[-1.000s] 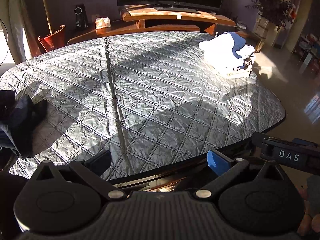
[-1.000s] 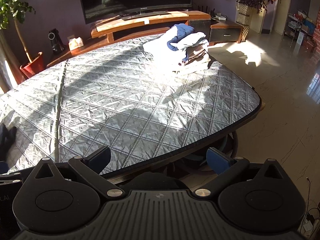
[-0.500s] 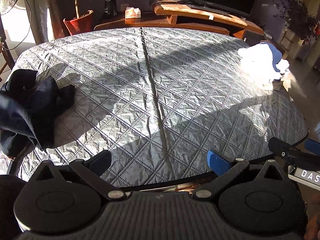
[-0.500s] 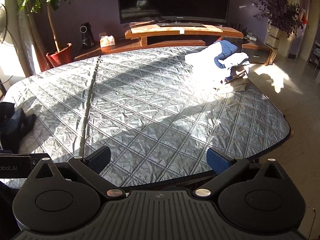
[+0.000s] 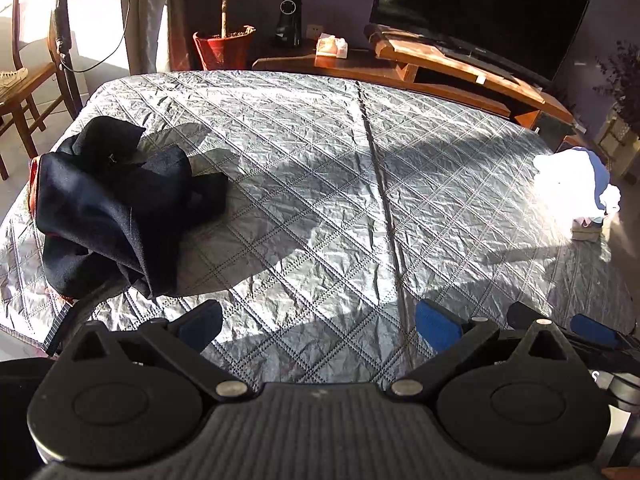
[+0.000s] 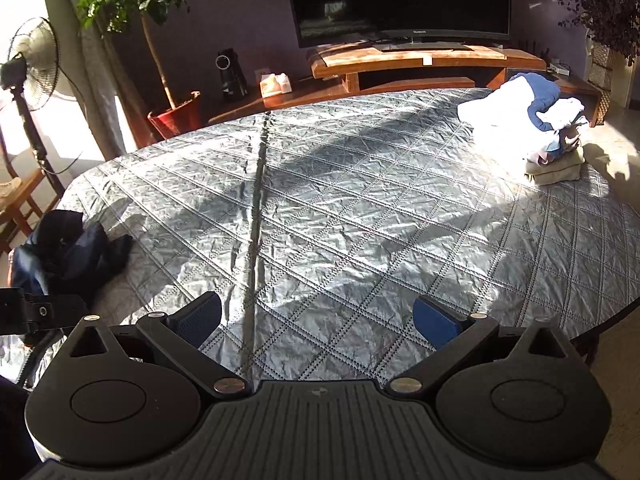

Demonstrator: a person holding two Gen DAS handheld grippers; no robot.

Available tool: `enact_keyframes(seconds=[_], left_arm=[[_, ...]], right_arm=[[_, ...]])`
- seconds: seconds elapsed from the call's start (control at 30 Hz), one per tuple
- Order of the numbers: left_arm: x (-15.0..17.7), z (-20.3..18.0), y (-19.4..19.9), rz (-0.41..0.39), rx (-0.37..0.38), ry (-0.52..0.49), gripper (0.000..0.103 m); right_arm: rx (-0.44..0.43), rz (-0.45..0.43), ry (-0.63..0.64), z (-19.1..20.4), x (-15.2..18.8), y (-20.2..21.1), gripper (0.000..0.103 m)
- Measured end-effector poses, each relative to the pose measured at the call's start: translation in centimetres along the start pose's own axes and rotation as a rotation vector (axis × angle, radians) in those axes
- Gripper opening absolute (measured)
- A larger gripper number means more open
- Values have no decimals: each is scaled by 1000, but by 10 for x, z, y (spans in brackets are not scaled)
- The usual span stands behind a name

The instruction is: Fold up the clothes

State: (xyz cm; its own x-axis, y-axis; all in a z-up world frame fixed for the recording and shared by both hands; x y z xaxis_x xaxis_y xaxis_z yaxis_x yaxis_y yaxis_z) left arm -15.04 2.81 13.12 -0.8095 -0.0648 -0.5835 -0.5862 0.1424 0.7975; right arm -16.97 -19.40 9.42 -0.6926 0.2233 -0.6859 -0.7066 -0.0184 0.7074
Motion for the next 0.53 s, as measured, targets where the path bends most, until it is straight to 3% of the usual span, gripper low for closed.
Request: enact_keyframes(seconds=[0.1,0.17,0.3,0.53], left_arm=[[-3,20,0,-14,51,101,102],[-3,26,2,-53,14,119,102],[0,23,10,-119,-63,54,102],[3,-2,12,-106,-51,-19,102]], right_arm=[[6,16,58,15,2,-6,103],[9,25,96,22,4,-7,103],[3,41,138,30,8,-8,103],[-19,75,85,21,6,-14,103]])
Point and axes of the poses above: each gripper's, at about its wrist camera, not at the fingertips, and y roughly against the way its jaws point, z to its left, x to its underside, the point moved 5 cm from there along -y, roughly the way its jaws point, and after that the axes turned 1 degree about -y, right-handed, at the moved point
